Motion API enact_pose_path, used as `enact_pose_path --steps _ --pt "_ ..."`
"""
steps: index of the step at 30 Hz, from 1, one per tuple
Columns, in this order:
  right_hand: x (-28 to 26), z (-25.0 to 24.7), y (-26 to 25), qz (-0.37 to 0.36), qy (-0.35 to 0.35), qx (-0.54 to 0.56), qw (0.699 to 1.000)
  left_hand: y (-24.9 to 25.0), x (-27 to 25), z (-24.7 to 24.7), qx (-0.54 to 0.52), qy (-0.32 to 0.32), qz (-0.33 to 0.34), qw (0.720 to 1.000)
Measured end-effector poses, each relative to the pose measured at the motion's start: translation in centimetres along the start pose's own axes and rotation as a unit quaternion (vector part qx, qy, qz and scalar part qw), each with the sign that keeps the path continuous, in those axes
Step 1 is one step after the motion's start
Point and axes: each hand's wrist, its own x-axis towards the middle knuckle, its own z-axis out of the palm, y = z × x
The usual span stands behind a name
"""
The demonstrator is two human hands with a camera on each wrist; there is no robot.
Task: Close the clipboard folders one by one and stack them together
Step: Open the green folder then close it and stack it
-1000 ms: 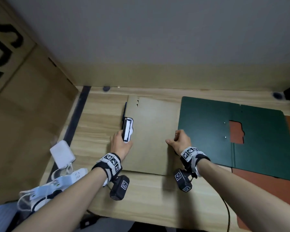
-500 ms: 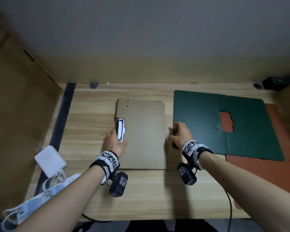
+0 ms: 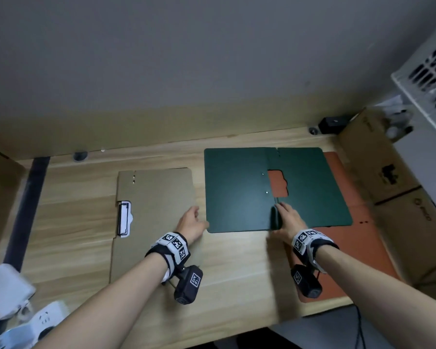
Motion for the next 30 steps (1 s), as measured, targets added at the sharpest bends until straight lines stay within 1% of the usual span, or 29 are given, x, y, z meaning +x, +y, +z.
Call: enact_pose_path --steps 1,2,4,6,8,11,15,18,21,23,26,28,30 --pt "0.2 0.0 0.8 -0.005 -0.011 -0.001 1.000 0.4 0.1 1.1 -0.003 -0.007 -0.020 1.000" --pt "0.4 0.1 1.4 -0.012 -0.021 -0.005 1.000 0.6 0.4 2.2 -0.005 0.000 -0.035 0.999" --pt "0.8 0.4 2.4 -0.027 -0.035 -0.019 0.999 1.4 0.8 3.7 -0.016 0.032 -0.062 0.997" --pt "1.0 0.8 3.1 -0.038 -0.033 -0.035 0.998 2.2 1.2 4.8 -0.039 0.056 -0.088 0.994" --pt "1.1 1.2 3.6 -0.041 -0.023 -0.043 0.998 3.0 1.3 5.4 -0.068 0.067 -0.120 0.988" --pt "1.3 1.1 4.3 -0.047 -0.011 -0.042 0.998 3.4 1.2 5.7 -0.111 0.074 -0.136 0.982" --pt "1.3 0.1 4.7 -0.078 0.004 -0.048 0.996 3.8 0.6 5.7 -0.107 0.107 -0.115 0.982" --pt "0.7 -0.3 4.8 -0.123 0.026 -0.058 0.990 5.0 -0.7 5.5 -0.152 0.088 -0.098 0.980" --pt "-0.1 -1.5 4.5 -0.184 0.076 -0.046 0.979 7.4 -2.1 4.6 -0.163 0.081 -0.086 0.979" --pt "-0.3 -3.3 4.1 -0.203 0.102 -0.030 0.973 9.6 -3.4 3.3 -0.190 0.076 -0.077 0.976" --pt "-0.6 -6.5 2.9 -0.209 0.096 -0.014 0.973 12.2 -4.3 0.9 -0.229 0.042 -0.065 0.970" --pt "-0.7 -8.7 2.0 -0.223 0.096 -0.031 0.970 13.6 -5.0 -0.7 -0.242 0.044 -0.044 0.968" --pt "-0.9 -11.1 1.0 -0.226 0.114 -0.028 0.967 15.1 -6.1 -2.0 -0.280 0.040 -0.018 0.959"
